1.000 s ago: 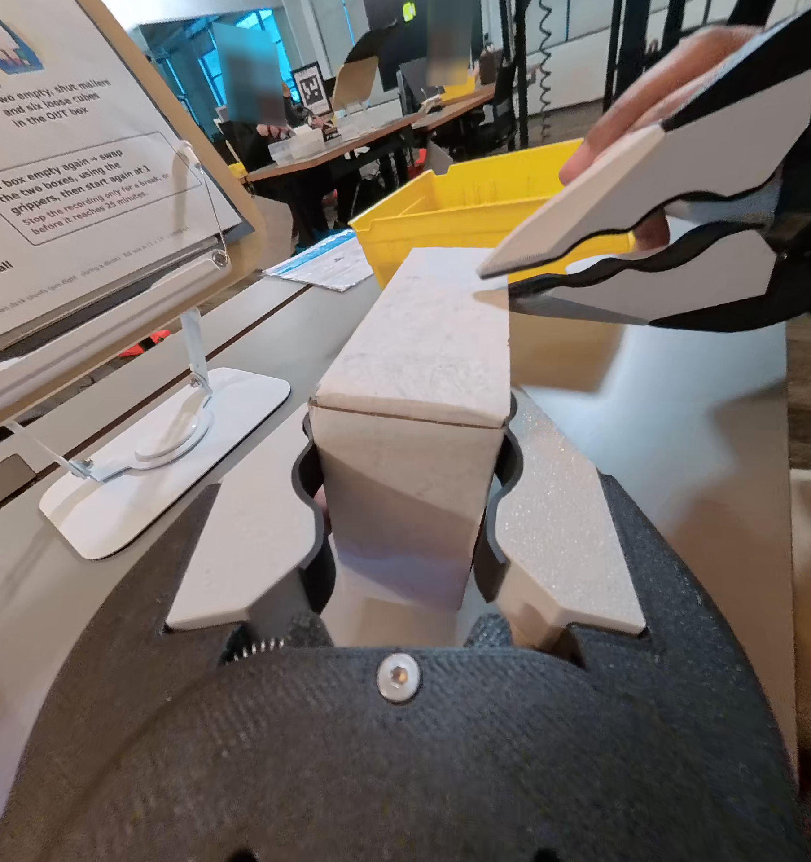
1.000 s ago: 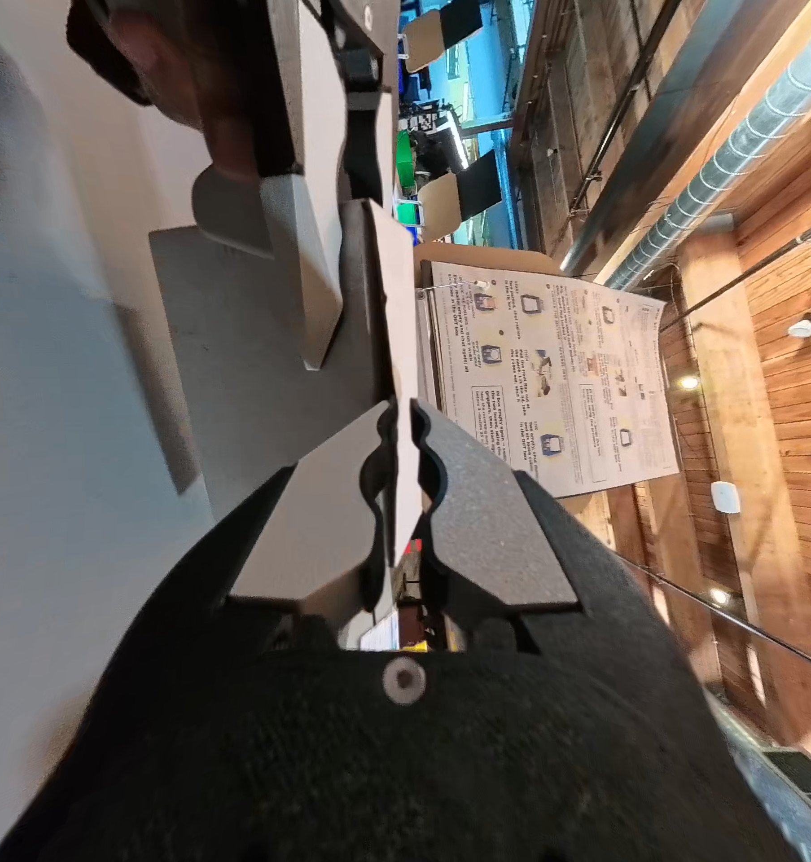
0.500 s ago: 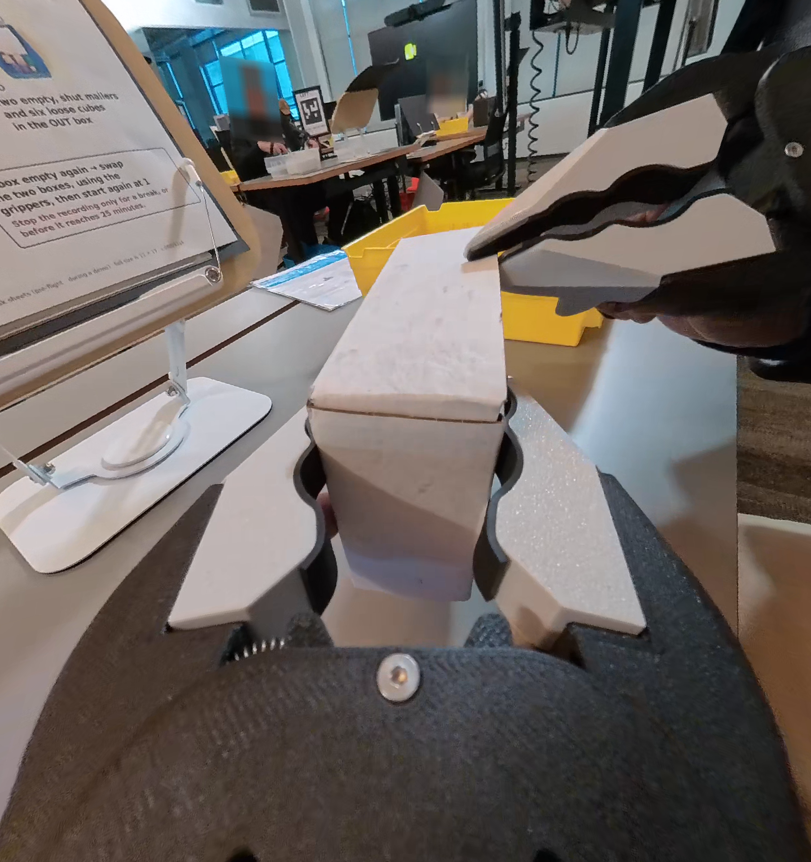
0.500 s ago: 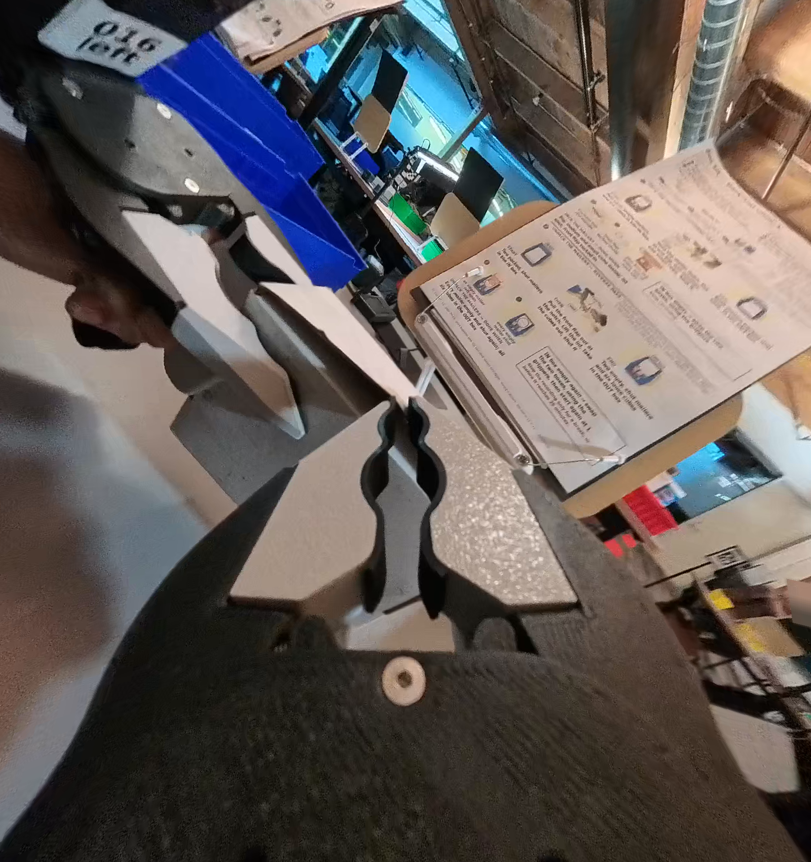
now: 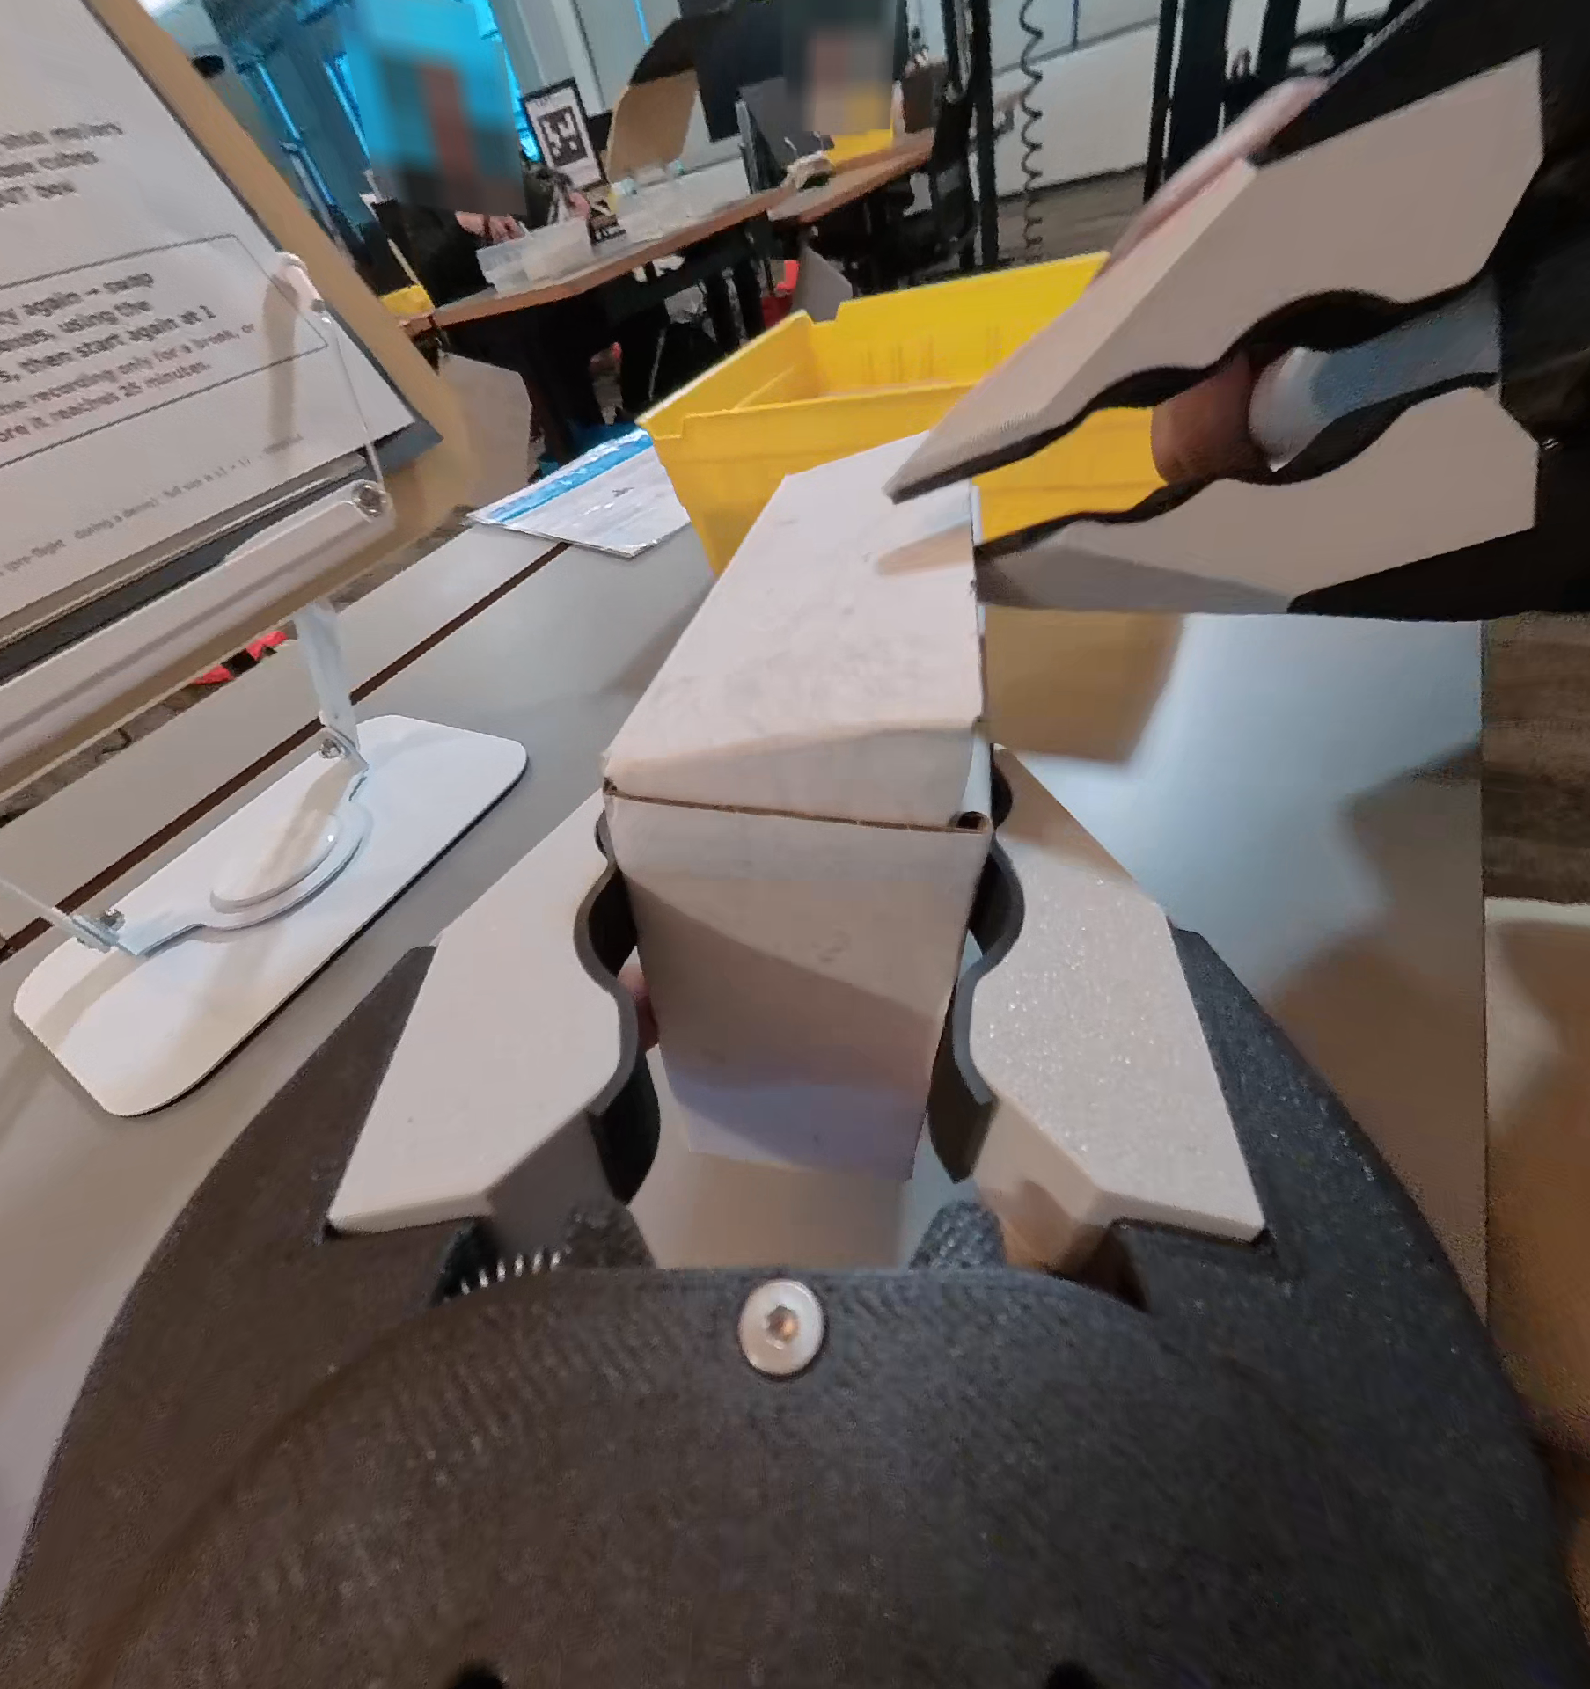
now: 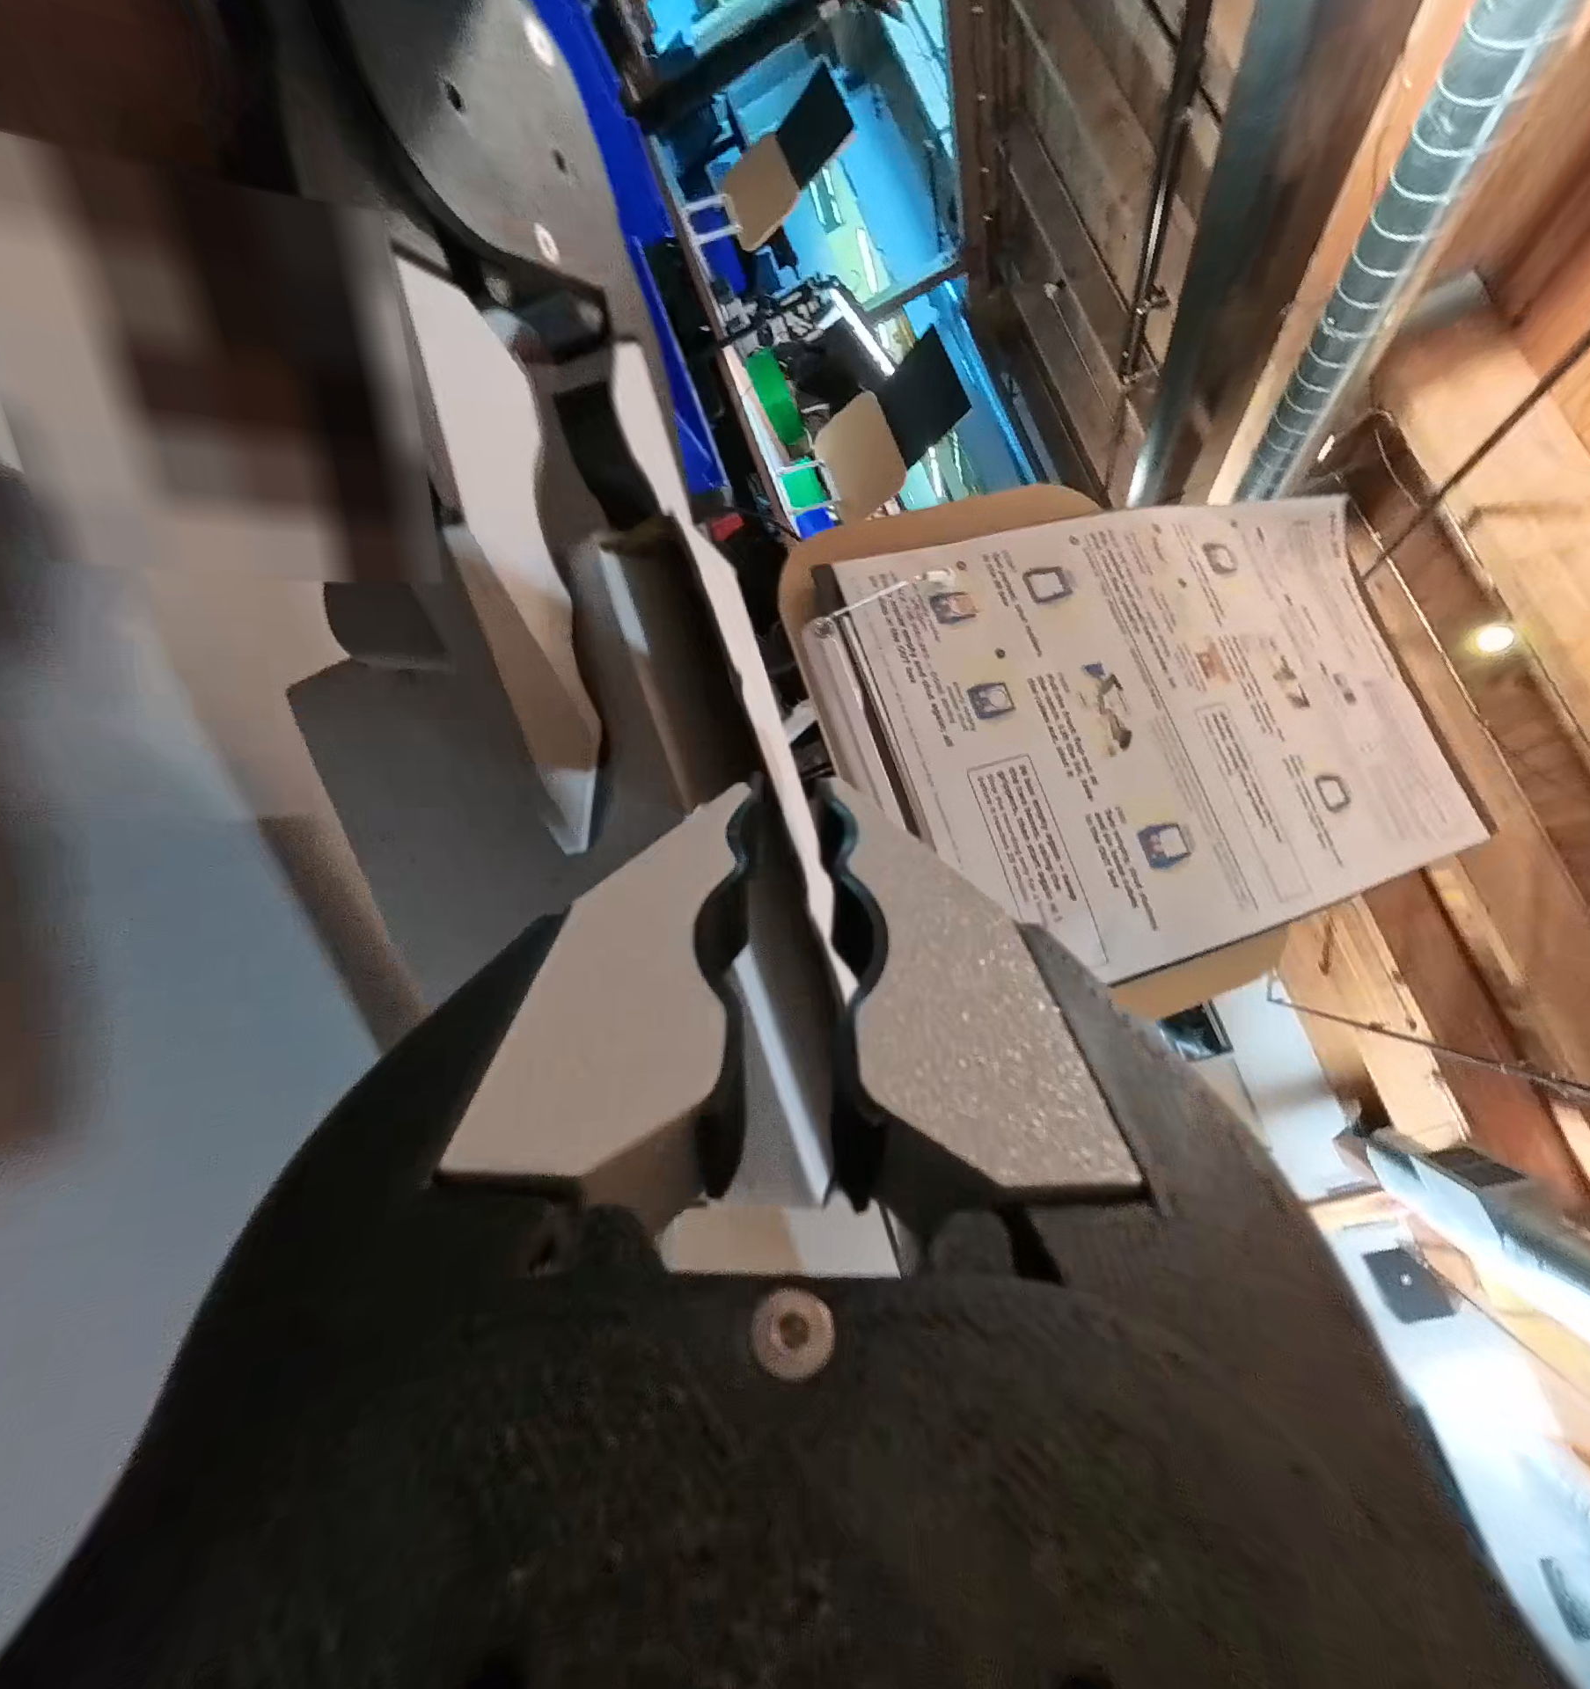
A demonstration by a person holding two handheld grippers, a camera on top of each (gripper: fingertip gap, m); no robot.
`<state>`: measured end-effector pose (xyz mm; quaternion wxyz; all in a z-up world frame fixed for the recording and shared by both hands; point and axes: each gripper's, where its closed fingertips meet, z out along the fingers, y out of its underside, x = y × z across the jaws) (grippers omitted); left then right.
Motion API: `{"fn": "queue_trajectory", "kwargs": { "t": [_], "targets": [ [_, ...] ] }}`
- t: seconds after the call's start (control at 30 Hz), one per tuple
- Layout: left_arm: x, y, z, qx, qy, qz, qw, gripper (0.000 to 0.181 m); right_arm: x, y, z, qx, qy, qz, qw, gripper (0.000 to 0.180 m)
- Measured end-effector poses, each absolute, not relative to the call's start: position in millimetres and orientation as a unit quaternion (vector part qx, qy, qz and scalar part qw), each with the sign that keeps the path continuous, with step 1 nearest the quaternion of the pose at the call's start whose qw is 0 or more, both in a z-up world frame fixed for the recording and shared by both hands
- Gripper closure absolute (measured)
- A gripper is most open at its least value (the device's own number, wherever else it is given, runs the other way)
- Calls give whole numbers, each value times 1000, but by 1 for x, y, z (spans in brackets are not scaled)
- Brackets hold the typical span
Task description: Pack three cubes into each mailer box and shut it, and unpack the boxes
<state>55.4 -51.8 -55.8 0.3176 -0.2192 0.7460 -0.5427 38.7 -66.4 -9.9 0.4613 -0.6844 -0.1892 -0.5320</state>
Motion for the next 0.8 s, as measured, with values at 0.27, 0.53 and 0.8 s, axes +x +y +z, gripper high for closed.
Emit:
{"fn": "queue_trajectory", "kwargs": {
  "t": [0.27,0.53,0.8],
  "targets": [
    [51,-65,-68,-172,772,-503,349,107,36,-63,-20,-708,-207,-512,441,174],
    [46,-69,-72,-89,780,-458,416,107,41,-70,5,-765,-50,-293,572,163],
    [42,-58,-79,-106,796,-465,373,100,30,-65,-12,-769,-133,-381,496,174]
  ]
}}
